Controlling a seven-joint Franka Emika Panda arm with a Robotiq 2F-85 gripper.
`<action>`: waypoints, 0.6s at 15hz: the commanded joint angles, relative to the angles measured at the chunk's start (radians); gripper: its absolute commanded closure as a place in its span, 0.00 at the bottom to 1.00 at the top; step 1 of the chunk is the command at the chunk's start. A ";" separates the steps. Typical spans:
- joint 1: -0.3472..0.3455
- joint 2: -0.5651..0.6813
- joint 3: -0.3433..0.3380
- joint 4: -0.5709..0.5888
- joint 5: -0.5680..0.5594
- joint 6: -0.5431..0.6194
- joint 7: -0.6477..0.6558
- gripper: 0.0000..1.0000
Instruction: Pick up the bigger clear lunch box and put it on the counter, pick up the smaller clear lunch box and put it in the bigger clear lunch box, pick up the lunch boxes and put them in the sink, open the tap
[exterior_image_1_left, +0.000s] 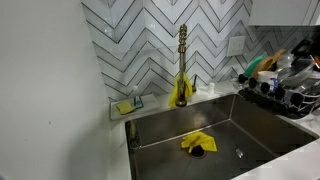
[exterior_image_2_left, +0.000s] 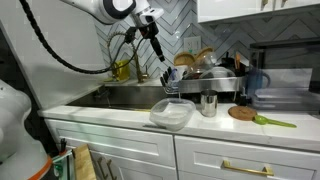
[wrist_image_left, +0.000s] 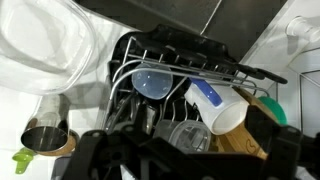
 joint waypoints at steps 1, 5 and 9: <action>0.001 0.000 -0.002 0.003 0.000 -0.002 -0.001 0.00; -0.040 0.068 0.041 0.077 -0.156 0.022 0.043 0.00; -0.086 0.165 0.086 0.168 -0.439 0.048 0.205 0.00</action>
